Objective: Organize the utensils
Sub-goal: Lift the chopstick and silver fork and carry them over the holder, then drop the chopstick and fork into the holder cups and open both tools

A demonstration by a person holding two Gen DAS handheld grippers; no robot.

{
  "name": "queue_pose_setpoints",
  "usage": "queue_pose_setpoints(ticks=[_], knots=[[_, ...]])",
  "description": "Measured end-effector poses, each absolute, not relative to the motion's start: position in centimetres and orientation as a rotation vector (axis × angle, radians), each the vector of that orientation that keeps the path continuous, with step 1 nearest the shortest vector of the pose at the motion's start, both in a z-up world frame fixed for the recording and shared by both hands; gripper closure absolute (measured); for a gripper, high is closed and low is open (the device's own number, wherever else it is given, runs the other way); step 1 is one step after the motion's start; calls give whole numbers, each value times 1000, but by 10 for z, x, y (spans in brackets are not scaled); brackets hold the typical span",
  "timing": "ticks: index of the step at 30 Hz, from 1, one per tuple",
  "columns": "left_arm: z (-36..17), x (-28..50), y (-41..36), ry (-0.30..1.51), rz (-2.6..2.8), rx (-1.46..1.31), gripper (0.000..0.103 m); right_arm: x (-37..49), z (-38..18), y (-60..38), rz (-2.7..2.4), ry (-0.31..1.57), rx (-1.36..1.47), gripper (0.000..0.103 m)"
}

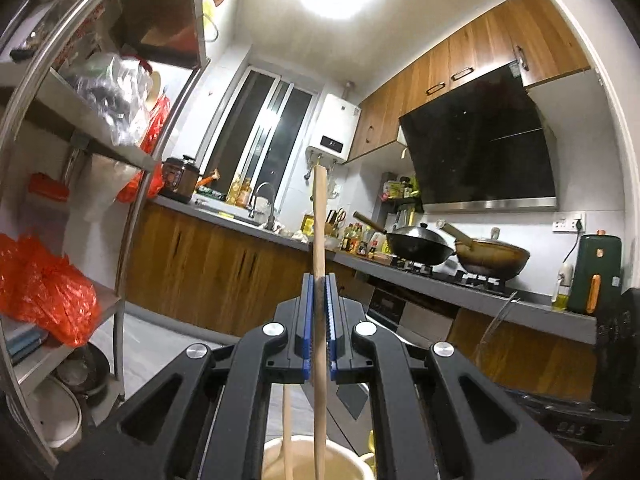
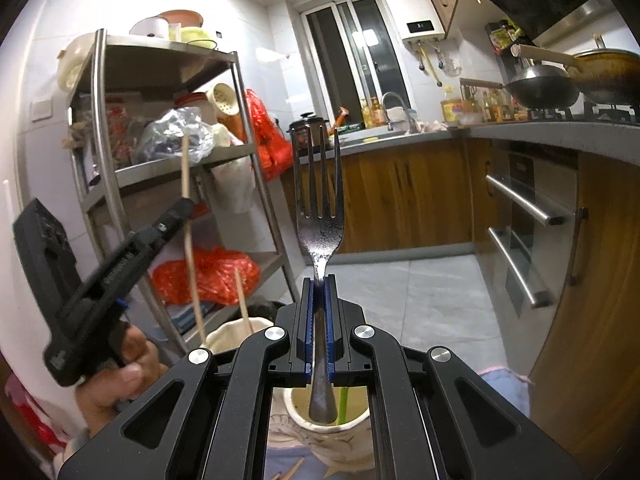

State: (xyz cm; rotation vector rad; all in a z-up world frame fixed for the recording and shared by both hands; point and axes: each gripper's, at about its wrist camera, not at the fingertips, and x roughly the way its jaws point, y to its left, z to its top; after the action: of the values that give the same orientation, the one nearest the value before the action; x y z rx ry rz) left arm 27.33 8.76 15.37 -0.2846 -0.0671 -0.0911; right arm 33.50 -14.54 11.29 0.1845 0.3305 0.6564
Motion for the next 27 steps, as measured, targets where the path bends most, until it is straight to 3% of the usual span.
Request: queue_pose_setpoints(ticks=[11, 27], knots=[[121, 281, 70, 1, -35, -198, 98, 343, 99, -136, 621, 334, 155, 97], [94, 275, 56, 206, 11, -114, 97, 355, 63, -108, 608, 518, 17, 97]])
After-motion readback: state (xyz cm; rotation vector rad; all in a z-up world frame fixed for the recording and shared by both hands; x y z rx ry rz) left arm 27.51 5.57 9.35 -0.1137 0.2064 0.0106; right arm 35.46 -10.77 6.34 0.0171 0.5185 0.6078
